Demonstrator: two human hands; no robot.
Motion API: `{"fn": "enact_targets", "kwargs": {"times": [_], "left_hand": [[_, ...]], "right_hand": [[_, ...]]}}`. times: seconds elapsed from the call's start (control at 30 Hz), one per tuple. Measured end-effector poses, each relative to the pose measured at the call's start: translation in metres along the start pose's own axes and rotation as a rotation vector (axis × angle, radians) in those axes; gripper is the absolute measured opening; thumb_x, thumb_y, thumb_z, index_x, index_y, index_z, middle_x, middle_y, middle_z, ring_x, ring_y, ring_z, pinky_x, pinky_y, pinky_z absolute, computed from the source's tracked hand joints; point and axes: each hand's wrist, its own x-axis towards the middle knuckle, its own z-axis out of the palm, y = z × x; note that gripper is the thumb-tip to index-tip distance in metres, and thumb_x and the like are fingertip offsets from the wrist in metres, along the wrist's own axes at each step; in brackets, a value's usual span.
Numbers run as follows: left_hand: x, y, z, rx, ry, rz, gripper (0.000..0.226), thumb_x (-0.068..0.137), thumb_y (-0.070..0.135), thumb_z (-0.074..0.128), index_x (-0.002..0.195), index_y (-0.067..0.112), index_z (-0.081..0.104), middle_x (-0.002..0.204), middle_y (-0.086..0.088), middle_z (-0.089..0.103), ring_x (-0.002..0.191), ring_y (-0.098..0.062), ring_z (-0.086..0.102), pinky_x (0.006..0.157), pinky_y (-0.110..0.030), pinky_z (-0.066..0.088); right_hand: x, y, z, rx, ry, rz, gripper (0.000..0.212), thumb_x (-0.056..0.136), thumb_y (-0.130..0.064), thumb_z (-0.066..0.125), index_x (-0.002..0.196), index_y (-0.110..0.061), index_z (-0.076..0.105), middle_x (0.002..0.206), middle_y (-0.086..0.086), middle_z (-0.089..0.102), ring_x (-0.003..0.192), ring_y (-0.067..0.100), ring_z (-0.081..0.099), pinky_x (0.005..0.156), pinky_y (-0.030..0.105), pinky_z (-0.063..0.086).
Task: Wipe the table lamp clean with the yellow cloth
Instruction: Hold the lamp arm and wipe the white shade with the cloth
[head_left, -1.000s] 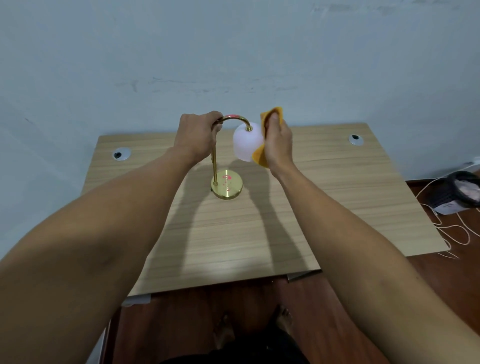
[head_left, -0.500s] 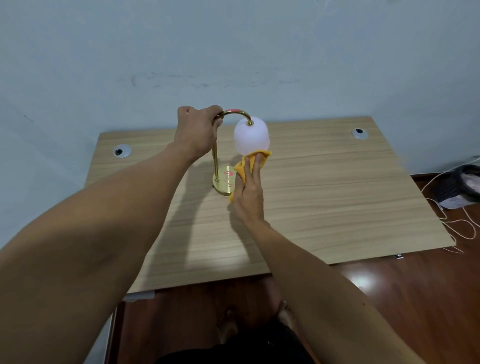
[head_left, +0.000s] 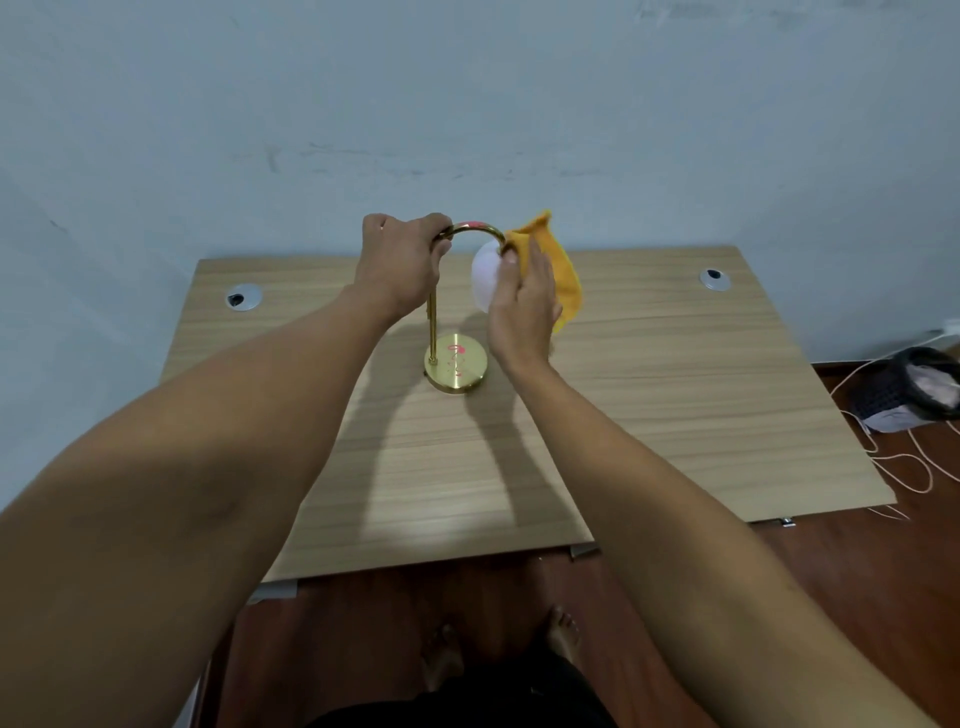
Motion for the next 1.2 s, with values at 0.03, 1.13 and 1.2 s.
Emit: {"fn": "enact_targets", "kwargs": {"times": [0.03, 1.13, 1.2], "left_hand": [[0.000, 0.000, -0.001, 0.008, -0.004, 0.002, 0.021, 0.102, 0.023, 0.048, 0.111, 0.018, 0.066, 0.085, -0.004, 0.073, 0.081, -0.035, 0.063, 0.094, -0.041, 0.032], [0.003, -0.003, -0.005, 0.004, -0.048, 0.061, 0.019, 0.101, 0.020, 0.049, 0.108, 0.016, 0.066, 0.089, -0.007, 0.073, 0.084, -0.037, 0.063, 0.093, -0.043, 0.036], [0.004, -0.003, -0.007, 0.011, -0.060, 0.061, 0.019, 0.101, 0.021, 0.049, 0.108, 0.016, 0.066, 0.088, -0.007, 0.073, 0.085, -0.037, 0.064, 0.092, -0.043, 0.037]], "right_hand": [[0.001, 0.002, 0.002, -0.126, -0.073, -0.053, 0.044, 0.108, -0.032, 0.035, 0.149, -0.020, 0.046, 0.161, -0.001, 0.040, 0.153, 0.020, 0.026, 0.121, 0.046, 0.020], [-0.020, 0.056, -0.031, -1.195, -0.496, -0.978, 0.056, 0.102, -0.016, 0.025, 0.152, 0.006, 0.035, 0.165, 0.019, 0.030, 0.156, 0.030, 0.020, 0.129, 0.047, 0.012], [-0.012, 0.049, -0.024, -1.197, -0.435, -0.984, 0.056, 0.102, -0.018, 0.028, 0.152, 0.005, 0.035, 0.165, 0.018, 0.031, 0.156, 0.029, 0.021, 0.130, 0.047, 0.011]]}}
